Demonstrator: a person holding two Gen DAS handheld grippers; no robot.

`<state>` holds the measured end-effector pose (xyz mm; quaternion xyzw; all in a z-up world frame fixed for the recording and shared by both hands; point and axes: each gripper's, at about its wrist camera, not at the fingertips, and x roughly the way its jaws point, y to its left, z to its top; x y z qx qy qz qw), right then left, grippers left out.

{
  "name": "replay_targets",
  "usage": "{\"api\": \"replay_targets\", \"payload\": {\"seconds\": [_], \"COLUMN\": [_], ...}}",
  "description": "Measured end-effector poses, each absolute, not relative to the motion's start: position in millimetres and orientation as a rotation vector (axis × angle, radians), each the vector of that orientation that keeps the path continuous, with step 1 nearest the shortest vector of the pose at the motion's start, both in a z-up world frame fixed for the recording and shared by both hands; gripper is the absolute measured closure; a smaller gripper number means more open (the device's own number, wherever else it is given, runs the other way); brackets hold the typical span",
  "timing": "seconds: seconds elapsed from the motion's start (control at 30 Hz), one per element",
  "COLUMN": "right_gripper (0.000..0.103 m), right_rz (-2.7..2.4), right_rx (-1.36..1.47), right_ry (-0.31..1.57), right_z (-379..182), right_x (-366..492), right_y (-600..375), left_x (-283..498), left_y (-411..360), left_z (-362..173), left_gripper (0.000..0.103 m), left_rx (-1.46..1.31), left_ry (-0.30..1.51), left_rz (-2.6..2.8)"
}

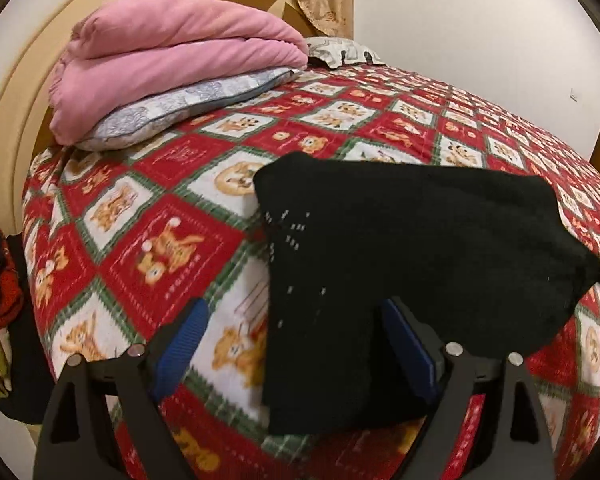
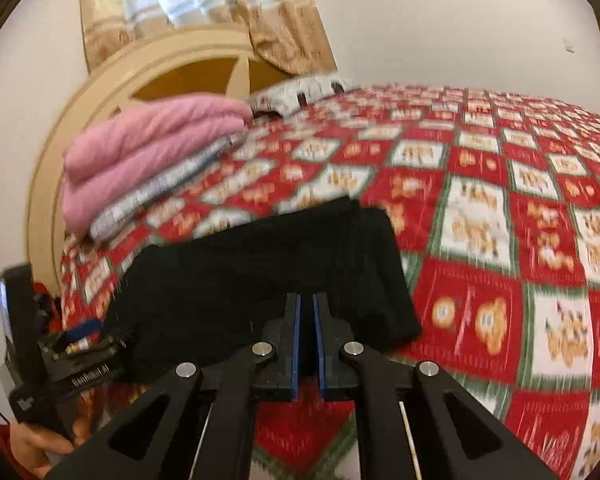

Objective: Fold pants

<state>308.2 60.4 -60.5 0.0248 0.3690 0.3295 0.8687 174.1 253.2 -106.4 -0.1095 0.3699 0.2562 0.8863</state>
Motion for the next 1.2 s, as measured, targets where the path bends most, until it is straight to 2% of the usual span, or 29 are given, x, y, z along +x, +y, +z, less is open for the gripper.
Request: {"api": "replay_targets", "payload": {"seconds": [0.1, 0.43, 0.53, 0.63, 0.83, 0.93, 0.97, 1.03, 1.13, 1.2], "right_gripper": [0.096, 0.096, 0.095, 0.095, 0.092, 0.073, 0.058, 0.043, 0.033, 0.031], "right_rz": [0.689, 0.645, 0.615, 0.600, 0.586, 0.578, 0.585, 0.613, 0.592, 0.590], "right_rx": [0.058, 0.007, -0.030, 0.039, 0.123, 0.173, 0.181, 0.170, 0.066, 0.001], "right_ry": [0.813, 0.798, 0.900, 0.863, 0.915, 0.891, 0.875, 0.822, 0.767, 0.758], "right_z": [-79.7, -83.1, -90.8, -86.6, -91.3, -92.2, -92.3, -94.4, -95.9, -94.2], "right_x": [306.3, 295.6, 292.0, 272.5, 235.2, 212.4, 204.3, 183.5, 157.2, 146.8], "right_y": [60.4, 65.8, 67.6, 52.5, 37.5, 29.2, 28.3, 29.3, 38.2, 42.9], "left_x": [168.0, 140.6, 134.5, 130.4, 121.8, 117.7, 115.8, 111.5, 104.3, 97.2], "left_y": [246.3, 241.0, 241.3, 242.4, 239.7, 236.1, 233.6, 226.4, 218.1, 213.8], "left_z": [-107.9, -110.5, -108.1, -112.4, -116.5, -114.9, -114.8, -116.0, -116.3, -115.8], "left_gripper": [0.011, 0.011, 0.010, 0.007, 0.007, 0.007, 0.007, 0.007, 0.007, 0.007], "left_rx": [-0.190, -0.211, -0.198, -0.183, -0.200, -0.220, -0.230, -0.238, -0.223, -0.216], "left_ry": [0.750, 0.740, 0.763, 0.817, 0.844, 0.853, 0.856, 0.864, 0.860, 0.862], "left_rz": [0.546, 0.555, 0.547, 0.548, 0.542, 0.529, 0.513, 0.474, 0.450, 0.437]}}
